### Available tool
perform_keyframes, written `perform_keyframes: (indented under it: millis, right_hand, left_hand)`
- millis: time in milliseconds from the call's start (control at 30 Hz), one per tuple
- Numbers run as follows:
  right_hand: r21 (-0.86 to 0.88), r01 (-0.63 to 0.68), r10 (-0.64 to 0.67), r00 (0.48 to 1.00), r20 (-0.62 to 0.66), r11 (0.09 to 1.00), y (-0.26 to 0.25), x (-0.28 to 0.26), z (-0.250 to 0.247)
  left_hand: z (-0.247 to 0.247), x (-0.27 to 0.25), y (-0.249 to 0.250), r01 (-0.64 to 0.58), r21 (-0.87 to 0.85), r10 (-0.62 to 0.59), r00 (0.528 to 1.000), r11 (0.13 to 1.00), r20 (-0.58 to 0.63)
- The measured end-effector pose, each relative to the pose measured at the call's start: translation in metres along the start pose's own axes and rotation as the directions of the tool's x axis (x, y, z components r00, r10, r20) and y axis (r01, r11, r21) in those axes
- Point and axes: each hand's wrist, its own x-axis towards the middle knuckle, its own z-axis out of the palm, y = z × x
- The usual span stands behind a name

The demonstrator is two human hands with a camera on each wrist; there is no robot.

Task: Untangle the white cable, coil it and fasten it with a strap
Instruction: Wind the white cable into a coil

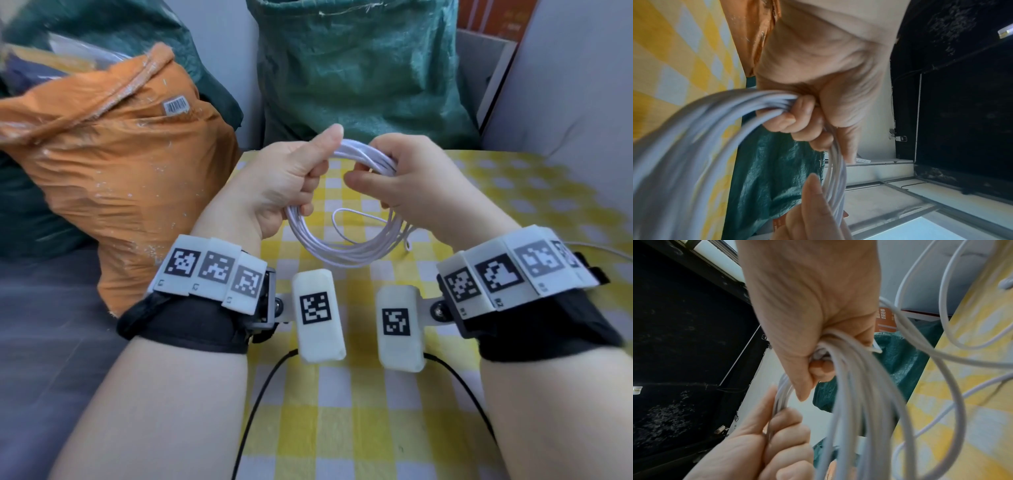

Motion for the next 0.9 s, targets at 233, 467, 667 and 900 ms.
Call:
perform_keyframes:
  millis: [233,467,667,900]
  right_hand:
    - [0.047,-0.019,0.023,0.997,-0.075,0.999,0.003,0.0,-0.004]
    - [0.154,-0.112,0.118,0.993,-0.028,0.982,0.008,0.0,-0.005]
    - [0.381,-0.163,0.158,0.986,0.043,0.91,0.007,0.001,-0.004]
    - [0.759,-0.179,0.118,0.984,0.135,0.626,0.004,0.0,-0.011]
  left_hand:
    - [-0.004,0.005,0.0,-0.045,-0.277,0.014,0.994,0.96,-0.111]
    - [-0.003,0.009,-0.003,-0.044,-0.474,-0.026,0.99,0.88,-0.139]
    - [-0.004,0.011,-0.005,0.003,-0.569,-0.069,0.993,0.823,-0.094]
    - [-0.004,0.012,-0.009,0.118,-0.48,-0.113,0.993,0.869,0.039]
